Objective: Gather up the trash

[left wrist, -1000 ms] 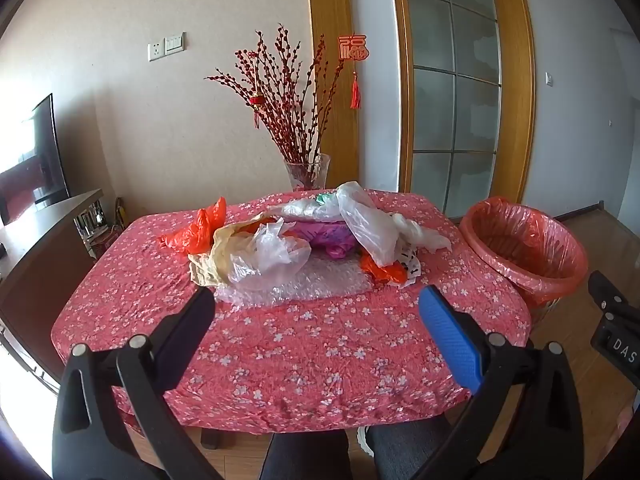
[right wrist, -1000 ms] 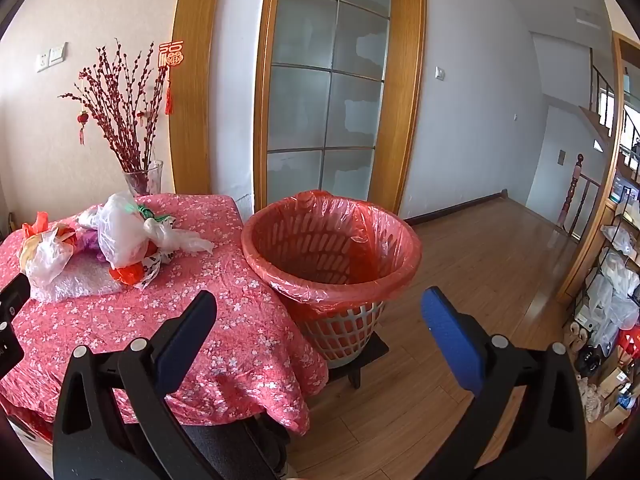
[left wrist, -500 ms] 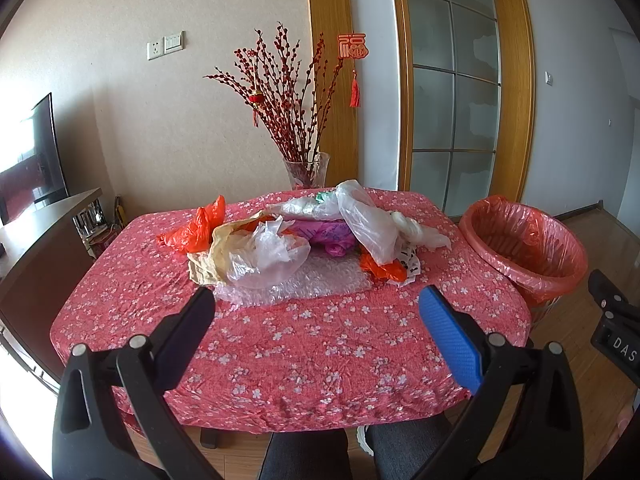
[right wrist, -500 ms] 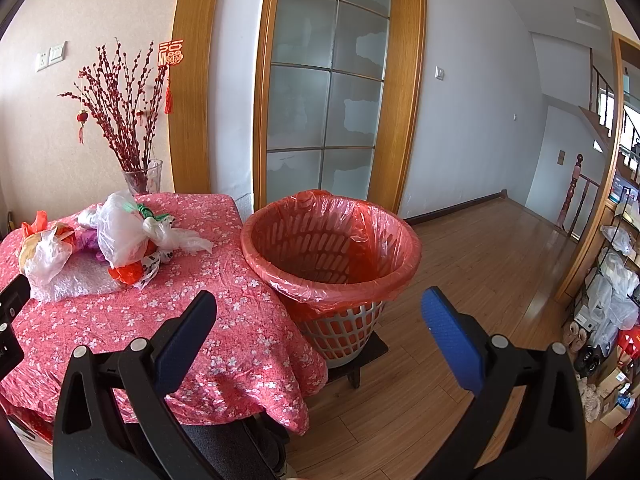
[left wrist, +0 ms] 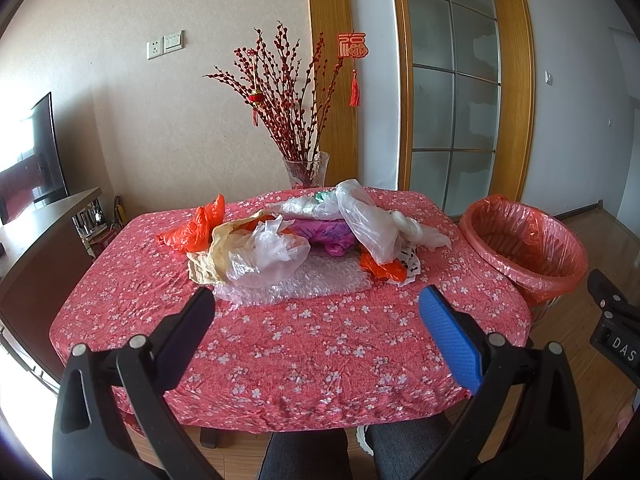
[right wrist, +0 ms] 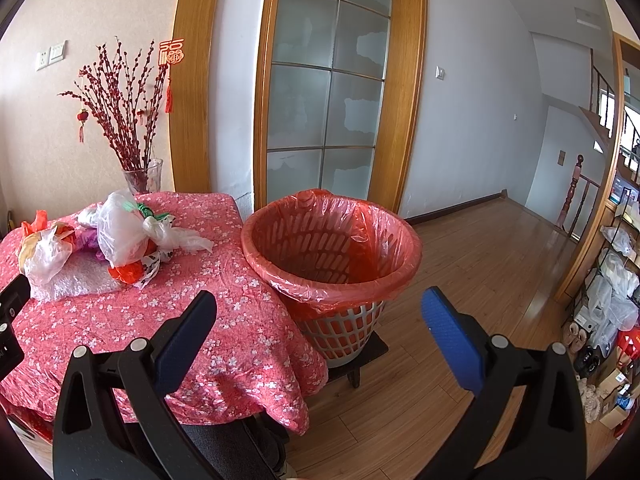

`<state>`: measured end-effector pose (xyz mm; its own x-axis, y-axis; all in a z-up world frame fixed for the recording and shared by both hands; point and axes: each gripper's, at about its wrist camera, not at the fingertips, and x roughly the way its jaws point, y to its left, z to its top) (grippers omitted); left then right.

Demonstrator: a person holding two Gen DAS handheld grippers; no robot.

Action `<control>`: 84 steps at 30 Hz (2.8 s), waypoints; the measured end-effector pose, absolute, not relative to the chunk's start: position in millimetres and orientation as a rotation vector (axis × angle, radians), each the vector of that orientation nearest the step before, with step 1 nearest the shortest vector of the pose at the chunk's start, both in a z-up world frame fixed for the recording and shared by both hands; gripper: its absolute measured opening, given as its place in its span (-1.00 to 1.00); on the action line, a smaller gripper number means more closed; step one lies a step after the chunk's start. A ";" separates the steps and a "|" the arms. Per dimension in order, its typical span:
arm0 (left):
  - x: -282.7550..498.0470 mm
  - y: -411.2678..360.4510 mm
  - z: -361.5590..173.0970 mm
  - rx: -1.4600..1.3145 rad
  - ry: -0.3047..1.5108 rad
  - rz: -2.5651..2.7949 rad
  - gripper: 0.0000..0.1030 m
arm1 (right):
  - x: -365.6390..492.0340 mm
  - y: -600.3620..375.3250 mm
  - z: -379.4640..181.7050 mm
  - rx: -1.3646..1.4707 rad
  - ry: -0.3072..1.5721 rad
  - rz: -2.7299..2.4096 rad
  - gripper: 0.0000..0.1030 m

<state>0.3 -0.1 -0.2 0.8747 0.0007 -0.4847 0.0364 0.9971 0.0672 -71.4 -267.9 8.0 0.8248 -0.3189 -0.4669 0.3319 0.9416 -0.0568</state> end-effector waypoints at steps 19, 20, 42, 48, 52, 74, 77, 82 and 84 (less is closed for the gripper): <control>0.1 0.0 -0.1 0.075 0.507 -0.019 0.92 | -70.5 -269.1 8.1 0.026 0.493 -0.347 0.97; 0.1 0.0 -0.2 0.075 0.507 -0.019 0.92 | -70.6 -269.2 8.0 0.026 0.493 -0.347 0.97; 0.0 0.1 -0.2 0.074 0.509 -0.019 0.92 | -70.1 -268.8 6.0 0.025 0.495 -0.347 0.97; 0.2 -2.4 -3.8 0.073 0.512 -0.020 0.92 | -69.1 -268.3 5.5 0.025 0.496 -0.347 0.97; 1.0 -0.8 -6.9 0.069 0.515 -0.019 0.92 | -66.1 -266.3 5.1 0.024 0.497 -0.347 0.97; 51.2 123.2 -22.7 -0.051 0.590 0.298 0.92 | 35.1 -219.0 1.7 0.033 0.525 -0.068 0.72; 57.2 137.9 -23.2 -0.060 0.587 0.325 0.92 | 66.7 -207.1 -2.4 0.050 0.556 -0.014 0.52; 66.8 148.3 -23.0 -0.048 0.586 0.335 0.92 | 112.8 -189.4 -16.4 0.079 0.634 0.073 0.34; 74.7 155.0 -22.4 -0.047 0.586 0.335 0.92 | 123.7 -185.1 -20.9 0.074 0.649 0.090 0.34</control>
